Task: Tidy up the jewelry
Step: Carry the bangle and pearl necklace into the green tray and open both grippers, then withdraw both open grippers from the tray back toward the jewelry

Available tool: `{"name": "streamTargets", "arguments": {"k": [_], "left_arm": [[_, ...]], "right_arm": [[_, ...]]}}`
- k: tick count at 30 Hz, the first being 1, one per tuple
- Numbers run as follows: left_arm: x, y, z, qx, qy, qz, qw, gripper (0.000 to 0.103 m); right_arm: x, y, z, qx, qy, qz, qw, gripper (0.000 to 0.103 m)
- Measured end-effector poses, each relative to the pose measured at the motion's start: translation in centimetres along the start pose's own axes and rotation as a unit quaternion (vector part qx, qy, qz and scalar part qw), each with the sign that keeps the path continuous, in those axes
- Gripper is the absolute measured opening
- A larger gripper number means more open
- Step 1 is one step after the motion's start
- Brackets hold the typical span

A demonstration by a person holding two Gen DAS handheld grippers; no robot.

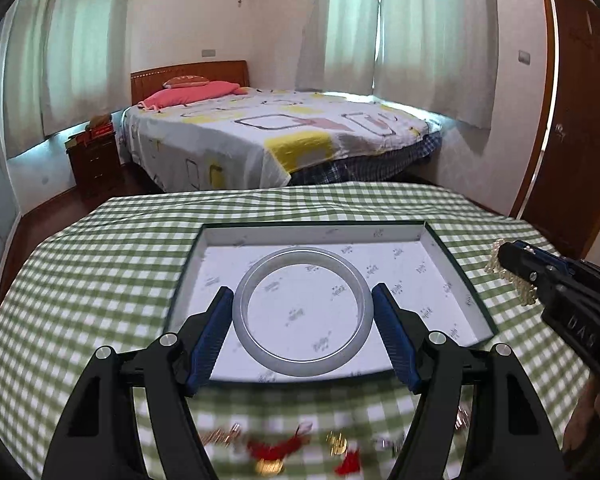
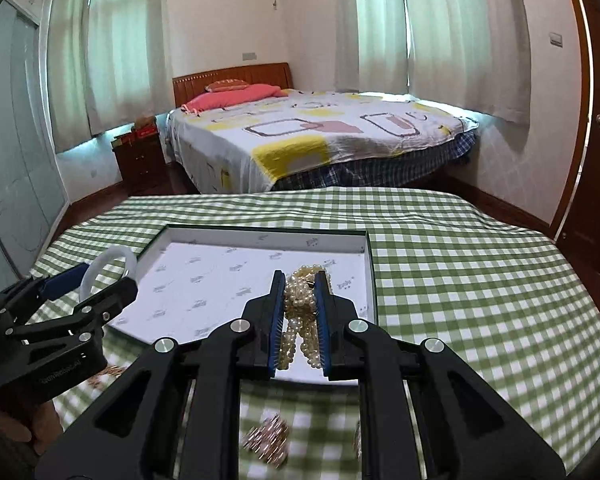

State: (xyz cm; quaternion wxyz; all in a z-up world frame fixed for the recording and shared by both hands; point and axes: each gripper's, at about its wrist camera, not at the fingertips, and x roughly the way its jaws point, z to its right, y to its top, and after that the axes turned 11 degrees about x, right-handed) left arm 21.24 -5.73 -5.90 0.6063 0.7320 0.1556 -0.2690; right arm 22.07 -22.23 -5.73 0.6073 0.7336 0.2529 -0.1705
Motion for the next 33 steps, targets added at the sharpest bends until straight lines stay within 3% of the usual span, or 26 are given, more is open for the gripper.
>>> {"name": "streamTargets", "arguments": {"k": [11, 20, 28, 33], "left_arm": [[8.5, -1.7, 0.4, -0.007, -0.012, -0.1, 0.9949, 0.068], [10.3, -3.0, 0.7, -0.013, -0.033, -0.143, 0.9891, 0.069], [9.7, -2.7, 0.7, -0.005, -0.03, -0.126, 0.9916, 0.075], [8.1, -2.0, 0.2, -0.007, -0.025, -0.108, 0.9938, 0.075]], "right_arm": [[7.8, -2.5, 1.9, 0.013, -0.002, -0.102, 0.995, 0.015], [9.3, -3.7, 2.2, 0.013, -0.009, -0.135, 0.991, 0.017], [8.9, -3.5, 2.4, 0.017, -0.015, -0.128, 0.992, 0.036], [7.0, -2.9, 1.8, 0.014, -0.02, -0.111, 0.994, 0.037]]}}
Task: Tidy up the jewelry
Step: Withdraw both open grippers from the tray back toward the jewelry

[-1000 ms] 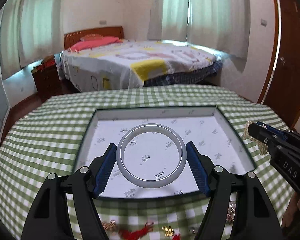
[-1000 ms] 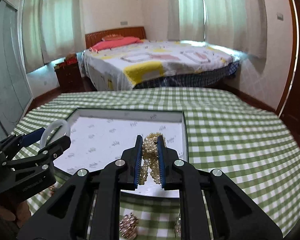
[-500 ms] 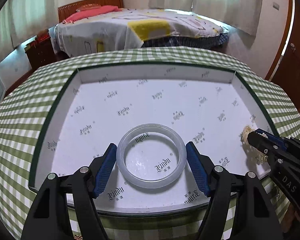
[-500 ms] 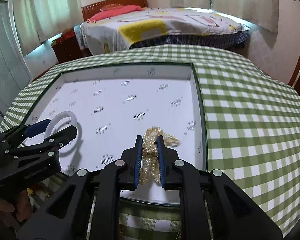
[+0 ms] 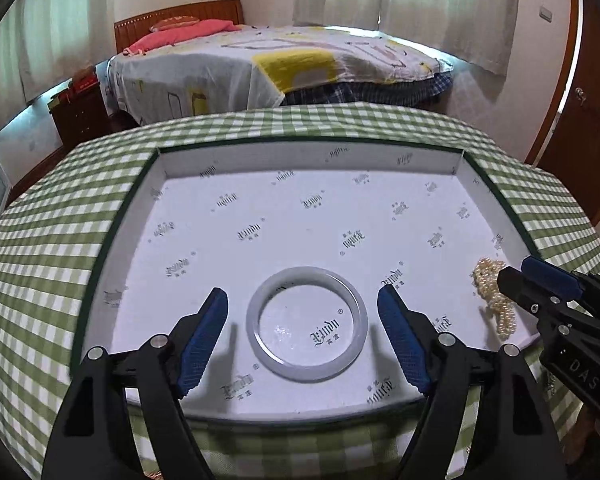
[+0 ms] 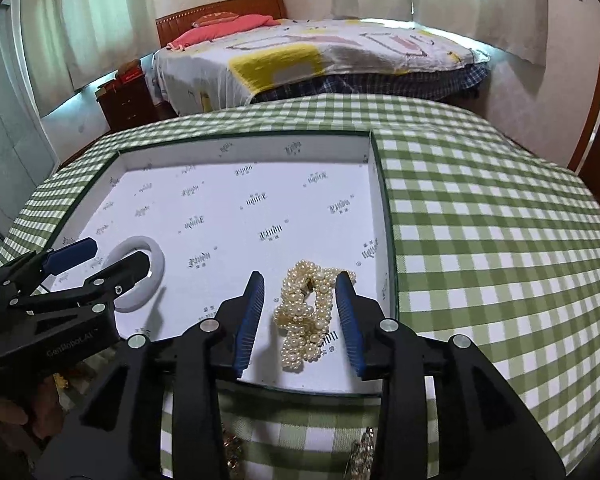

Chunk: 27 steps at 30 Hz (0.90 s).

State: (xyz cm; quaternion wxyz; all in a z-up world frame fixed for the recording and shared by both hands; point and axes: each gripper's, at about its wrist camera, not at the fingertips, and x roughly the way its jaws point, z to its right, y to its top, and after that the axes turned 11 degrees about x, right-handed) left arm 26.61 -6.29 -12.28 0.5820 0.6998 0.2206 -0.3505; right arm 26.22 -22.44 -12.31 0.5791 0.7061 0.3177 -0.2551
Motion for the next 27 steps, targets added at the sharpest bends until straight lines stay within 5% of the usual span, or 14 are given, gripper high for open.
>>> {"name": "streamTargets", "arguments": {"k": [8, 18, 27], "left_arm": [[-5.0, -2.2, -0.8, -0.005, 0.021, 0.033, 0.9992, 0.075], [-10.5, -8.5, -2.5, -0.04, 0.051, 0.041, 0.997, 0.075], [-13.4, -13.1, -3.3, -0.046, 0.074, 0.034, 0.9956, 0.075]], "right_arm": [[-4.3, -2.4, -1.2, 0.01, 0.011, 0.019, 1.0, 0.037], [-9.8, -10.2, -2.2, -0.006, 0.014, 0.012, 1.0, 0.037], [-10.0, -14.4, -3.4, -0.03, 0.021, -0.013, 0.999, 0.035]]}}
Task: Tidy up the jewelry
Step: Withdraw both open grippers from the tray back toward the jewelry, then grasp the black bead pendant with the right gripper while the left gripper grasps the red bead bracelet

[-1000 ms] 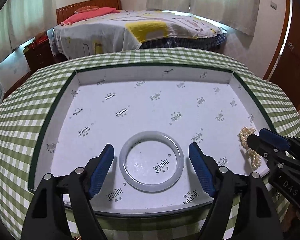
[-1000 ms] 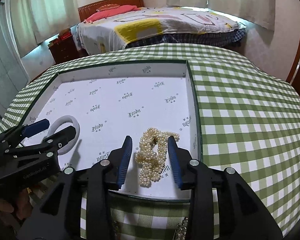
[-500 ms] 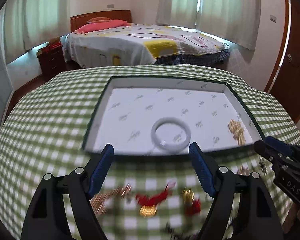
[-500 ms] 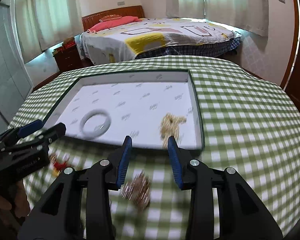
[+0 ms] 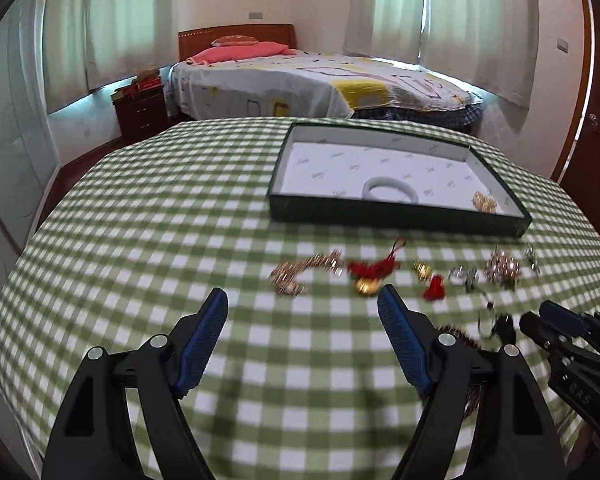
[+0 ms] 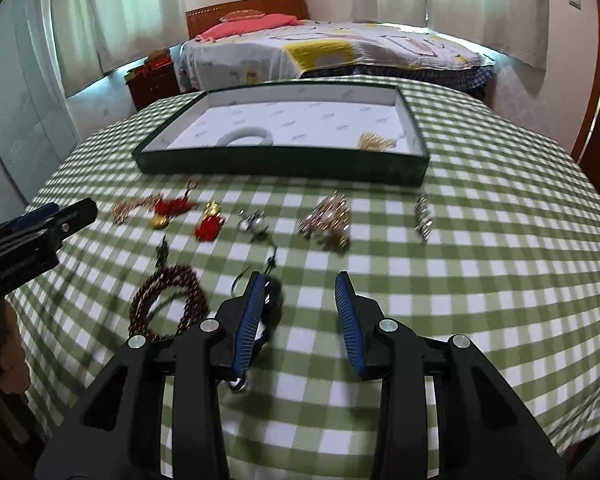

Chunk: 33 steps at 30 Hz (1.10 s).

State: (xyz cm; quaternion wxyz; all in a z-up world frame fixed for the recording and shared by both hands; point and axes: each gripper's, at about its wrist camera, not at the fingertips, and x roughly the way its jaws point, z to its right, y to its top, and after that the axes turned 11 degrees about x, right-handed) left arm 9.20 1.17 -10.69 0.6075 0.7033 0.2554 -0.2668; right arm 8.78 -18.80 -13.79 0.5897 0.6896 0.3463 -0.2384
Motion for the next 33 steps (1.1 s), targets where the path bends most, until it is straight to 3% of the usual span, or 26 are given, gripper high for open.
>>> {"name": "streamTargets", "arguments": {"k": [3, 5, 13, 16, 33], "left_arm": [[-0.2, -0.8, -0.6, -0.002, 0.004, -0.007, 1.0, 0.075], [-0.3, -1.2, -0.9, -0.006, 0.005, -0.009, 0.9999, 0.075], [-0.1, -1.8, -0.1, 0.006, 0.0, -0.012, 0.9999, 0.075], [0.0, -1.9, 0.4, 0.011, -0.004, -0.014, 0.9998, 0.075], [0.0, -1.8, 4.8, 0.043, -0.056, -0.017, 0.9974, 0.076]], "right_arm": [[0.4, -0.3, -0.5, -0.007, 0.005, -0.007, 1.0, 0.034], [0.9, -0.4, -0.7, -0.013, 0.008, -0.016, 1.0, 0.026], [1.6, -0.7, -1.1, -0.021, 0.005, -0.027, 0.999, 0.024], [1.6, -0.8, -1.2, -0.029, 0.001, -0.027, 0.999, 0.015], [-0.8, -0.6, 1.9, -0.004, -0.017, -0.013, 1.0, 0.015]]}}
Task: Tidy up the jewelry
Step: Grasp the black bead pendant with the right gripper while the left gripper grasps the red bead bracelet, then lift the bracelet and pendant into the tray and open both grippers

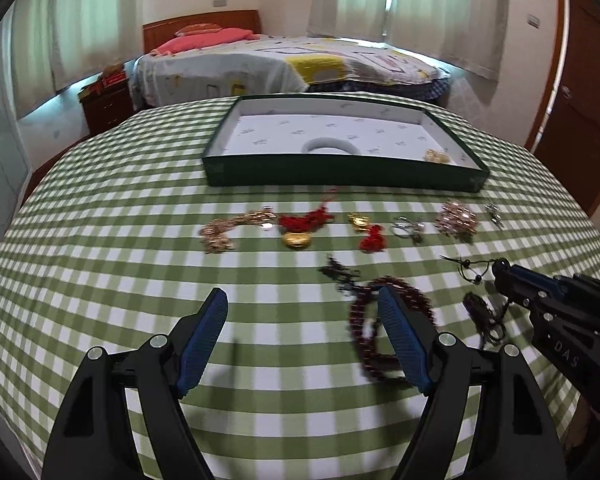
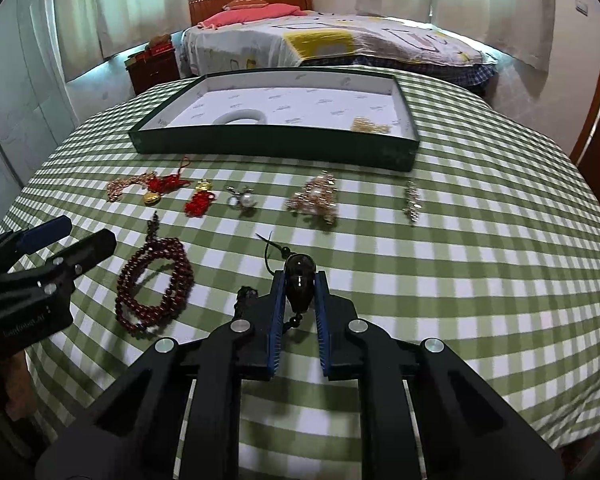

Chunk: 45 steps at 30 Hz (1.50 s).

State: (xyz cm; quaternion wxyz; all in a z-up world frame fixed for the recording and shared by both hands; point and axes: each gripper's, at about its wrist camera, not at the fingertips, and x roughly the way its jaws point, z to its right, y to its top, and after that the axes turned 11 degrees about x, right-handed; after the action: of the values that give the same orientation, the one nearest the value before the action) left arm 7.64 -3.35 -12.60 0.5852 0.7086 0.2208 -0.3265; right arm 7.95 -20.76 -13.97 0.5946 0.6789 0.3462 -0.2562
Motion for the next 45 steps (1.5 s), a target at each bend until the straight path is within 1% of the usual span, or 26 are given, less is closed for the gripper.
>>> {"name": "streamTargets", "arguments": {"k": [5, 11, 15, 20, 21, 22, 23, 25, 26, 27, 28, 30, 35, 39, 45], "left_arm": [[0.4, 0.3, 2.0, 0.017, -0.017, 0.001, 0.9997, 0.078], [2.0, 0.2, 3.8, 0.028, -0.032, -0.021, 0.9989, 0.078], [3.1, 0.0, 4.2, 0.031, -0.031, -0.036, 0.9984, 0.078], [3.0, -0.3, 4.0, 0.036, -0.026, -0.033, 0.9985, 0.078], [2.9, -0.3, 3.9, 0.037, -0.023, -0.031, 0.9986, 0.072], [2.7, -0.5, 3.9, 0.041, -0.016, -0.028, 0.9987, 0.061], [2.6, -0.6, 3.9, 0.044, -0.017, -0.024, 0.9986, 0.056], [2.4, -0.7, 3.4, 0.047, -0.021, -0.017, 0.9985, 0.039], [2.3, -0.8, 3.1, 0.044, -0.023, -0.015, 0.9987, 0.035], [2.3, -0.8, 2.8, 0.039, -0.029, -0.012, 0.9987, 0.026], [2.2, -0.8, 2.4, 0.034, -0.034, -0.011, 0.9988, 0.022], [2.2, -0.9, 2.0, 0.027, -0.041, -0.008, 0.9987, 0.017], [2.3, -0.8, 1.8, 0.027, -0.047, -0.009, 0.9985, 0.016], [2.0, -0.7, 1.5, 0.026, -0.046, -0.008, 0.9986, 0.012], [1.2, -0.5, 1.0, 0.025, -0.036, 0.003, 0.999, 0.012]], "right_arm": [[-0.4, -0.1, 1.5, 0.016, -0.003, 0.002, 1.0, 0.015], [-0.3, -0.3, 2.5, 0.03, -0.002, 0.002, 1.0, 0.015], [-0.2, -0.4, 2.6, 0.033, 0.001, 0.0, 0.999, 0.015], [-0.1, -0.4, 2.5, 0.035, 0.001, 0.0, 0.999, 0.015], [-0.1, -0.4, 2.5, 0.035, 0.001, -0.001, 0.999, 0.015], [-0.1, -0.4, 2.5, 0.035, 0.001, -0.001, 0.999, 0.015], [-0.1, -0.4, 2.5, 0.036, 0.001, -0.002, 0.999, 0.015], [0.0, -0.5, 2.4, 0.035, 0.001, -0.002, 0.999, 0.015], [0.0, -0.5, 2.3, 0.034, 0.001, -0.003, 0.999, 0.015], [0.0, -0.5, 2.2, 0.034, 0.001, -0.003, 0.999, 0.015], [0.0, -0.5, 2.1, 0.033, 0.001, -0.003, 0.999, 0.015], [0.0, -0.5, 2.0, 0.032, 0.001, -0.002, 0.999, 0.015], [-0.1, -0.4, 1.8, 0.033, 0.003, -0.001, 0.999, 0.015], [-0.4, -0.4, 1.7, 0.032, 0.005, 0.004, 0.999, 0.015], [-0.9, -0.1, 1.3, 0.03, 0.009, 0.014, 0.999, 0.015]]}}
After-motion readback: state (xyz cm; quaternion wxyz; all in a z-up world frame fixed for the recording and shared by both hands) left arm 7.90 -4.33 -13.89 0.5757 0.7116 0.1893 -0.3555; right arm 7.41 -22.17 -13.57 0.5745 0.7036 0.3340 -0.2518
